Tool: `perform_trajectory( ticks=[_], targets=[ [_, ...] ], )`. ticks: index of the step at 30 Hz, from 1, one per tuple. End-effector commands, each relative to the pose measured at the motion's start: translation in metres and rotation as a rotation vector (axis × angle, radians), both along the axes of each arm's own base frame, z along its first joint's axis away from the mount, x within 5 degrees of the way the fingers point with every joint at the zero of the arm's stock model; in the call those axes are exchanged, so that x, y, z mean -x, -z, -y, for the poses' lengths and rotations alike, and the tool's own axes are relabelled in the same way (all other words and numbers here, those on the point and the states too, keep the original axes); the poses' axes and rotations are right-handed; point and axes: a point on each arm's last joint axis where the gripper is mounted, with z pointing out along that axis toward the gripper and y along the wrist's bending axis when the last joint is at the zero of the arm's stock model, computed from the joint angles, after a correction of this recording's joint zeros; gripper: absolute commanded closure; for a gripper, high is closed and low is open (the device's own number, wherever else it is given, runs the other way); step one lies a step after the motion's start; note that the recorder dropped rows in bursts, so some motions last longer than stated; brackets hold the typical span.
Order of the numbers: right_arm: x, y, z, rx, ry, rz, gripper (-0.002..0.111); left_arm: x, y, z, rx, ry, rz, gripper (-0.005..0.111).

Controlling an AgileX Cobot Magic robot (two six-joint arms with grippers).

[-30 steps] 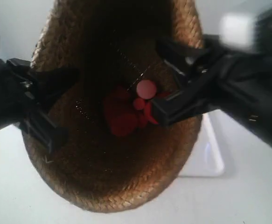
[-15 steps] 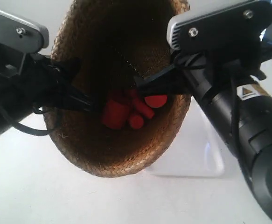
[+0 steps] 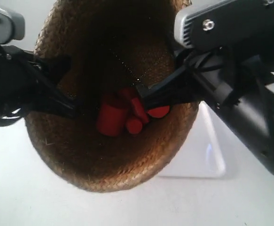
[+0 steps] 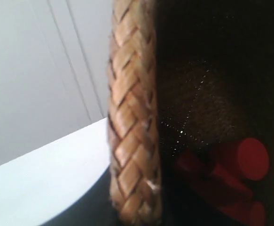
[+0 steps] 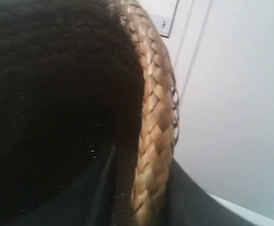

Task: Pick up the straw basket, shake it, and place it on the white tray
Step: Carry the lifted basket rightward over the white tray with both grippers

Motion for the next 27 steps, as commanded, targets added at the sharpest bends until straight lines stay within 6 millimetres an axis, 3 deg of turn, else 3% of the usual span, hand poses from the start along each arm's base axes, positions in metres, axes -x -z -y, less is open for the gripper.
perform_trajectory(
  ticks=[1,2,3,5,6,8,9,17,25,27],
  targets=[
    [0.061,-0.030,-0.002,-0.071,-0.329,0.090,0.108,0.055,-0.033,-0.003,0.015,0.278,0.156,0.107],
    [0.069,-0.029,-0.007,-0.080,-0.387,0.112,0.108,0.060,-0.033,-0.002,0.015,0.293,0.173,0.107],
    [0.064,-0.021,-0.010,-0.061,-0.308,0.179,0.108,0.055,-0.027,-0.004,-0.011,0.207,0.190,0.107],
    [0.037,-0.006,-0.009,-0.079,-0.024,0.238,0.108,0.027,-0.011,-0.006,-0.034,-0.114,0.183,0.107],
    [0.012,0.008,-0.013,-0.024,0.073,0.206,0.108,0.013,-0.005,-0.004,-0.085,-0.193,0.176,0.107],
    [-0.014,0.022,-0.022,0.047,0.052,0.093,0.108,-0.001,0.004,0.008,-0.132,-0.130,0.099,0.107],
    [-0.016,0.025,-0.024,0.044,0.035,0.047,0.108,0.000,0.005,0.012,-0.137,-0.081,0.081,0.107],
    [0.003,0.009,-0.010,0.004,-0.045,0.031,0.108,0.015,-0.001,0.007,-0.072,-0.030,0.086,0.107],
    [0.001,0.014,-0.009,0.052,-0.022,-0.001,0.108,0.014,-0.001,0.006,-0.048,-0.033,0.071,0.107],
    [0.008,0.009,-0.007,0.074,-0.028,0.004,0.108,0.019,-0.004,0.004,-0.079,-0.028,0.081,0.107]
  ],
)
